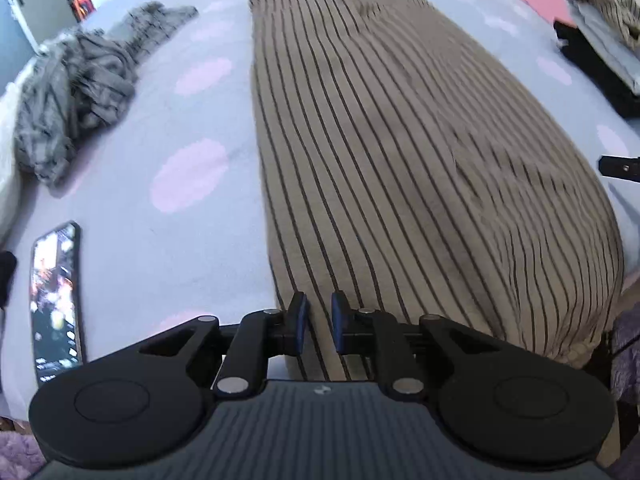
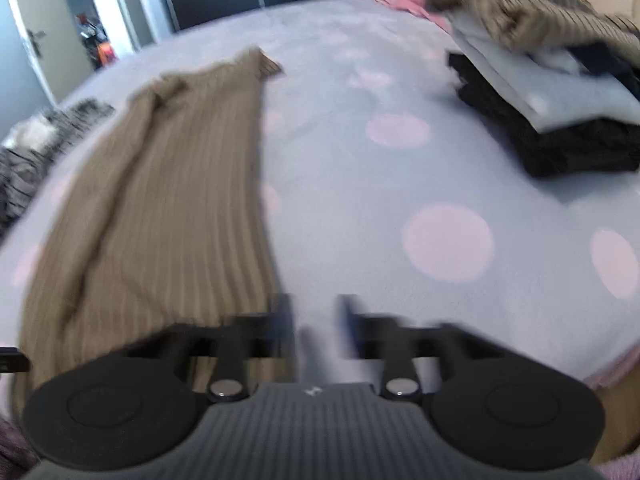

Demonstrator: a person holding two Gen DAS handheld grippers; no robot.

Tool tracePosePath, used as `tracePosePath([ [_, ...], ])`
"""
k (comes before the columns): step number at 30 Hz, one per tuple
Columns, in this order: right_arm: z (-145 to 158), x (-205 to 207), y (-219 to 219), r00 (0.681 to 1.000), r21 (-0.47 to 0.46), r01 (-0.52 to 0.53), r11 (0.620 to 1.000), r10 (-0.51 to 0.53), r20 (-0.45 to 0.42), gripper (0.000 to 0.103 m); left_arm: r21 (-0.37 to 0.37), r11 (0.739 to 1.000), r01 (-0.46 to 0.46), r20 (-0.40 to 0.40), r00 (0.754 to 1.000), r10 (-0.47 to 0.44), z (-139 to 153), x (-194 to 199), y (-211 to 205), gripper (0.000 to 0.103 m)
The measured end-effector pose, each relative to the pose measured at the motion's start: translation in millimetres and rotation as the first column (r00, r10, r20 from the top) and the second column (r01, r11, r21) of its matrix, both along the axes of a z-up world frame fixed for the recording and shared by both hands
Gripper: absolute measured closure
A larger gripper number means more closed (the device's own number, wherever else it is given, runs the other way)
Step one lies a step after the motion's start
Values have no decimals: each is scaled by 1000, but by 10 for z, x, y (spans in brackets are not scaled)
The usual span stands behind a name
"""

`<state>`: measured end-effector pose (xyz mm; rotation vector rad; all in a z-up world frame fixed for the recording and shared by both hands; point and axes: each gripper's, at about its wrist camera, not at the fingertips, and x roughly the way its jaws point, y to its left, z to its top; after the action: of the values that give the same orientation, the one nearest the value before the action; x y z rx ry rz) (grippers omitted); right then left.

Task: Fold clothes

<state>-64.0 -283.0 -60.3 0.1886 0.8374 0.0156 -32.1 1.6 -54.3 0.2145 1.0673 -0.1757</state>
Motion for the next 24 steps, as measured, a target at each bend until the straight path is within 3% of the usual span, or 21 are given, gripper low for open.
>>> tracePosePath([
  [4, 65, 246, 225, 993, -46, -114, 992, 115, 23, 46, -16, 1000, -11, 85, 996, 12, 206, 121, -101, 82],
  [14, -189, 1082, 509, 980, -103, -198, 975, 197, -17, 45, -49, 997, -54, 46, 997, 57, -65, 964, -189, 82],
  [16, -238, 1216, 519, 980, -70, -198, 978, 196, -30, 47, -69, 996, -49, 61, 997, 53, -79, 1042, -170, 82],
  [17, -260, 1265, 517, 981, -52, -193, 980, 191, -35, 50, -76, 996, -49, 61, 997, 53, -88, 1077, -173, 82],
  [19, -278, 1300, 522, 984, -54, -178, 983, 177, -17, 79, -83, 995, -48, 61, 997, 53, -121, 1137, -184, 82],
  [21, -281, 1322, 524, 987, -66, -161, 985, 161, 0, 97, -69, 997, -38, 76, 996, 43, -156, 1192, -221, 82],
  [24, -297, 1302, 496, 991, -77, -133, 988, 134, 19, 100, -33, 999, -27, 71, 997, 30, -229, 1224, -267, 82],
])
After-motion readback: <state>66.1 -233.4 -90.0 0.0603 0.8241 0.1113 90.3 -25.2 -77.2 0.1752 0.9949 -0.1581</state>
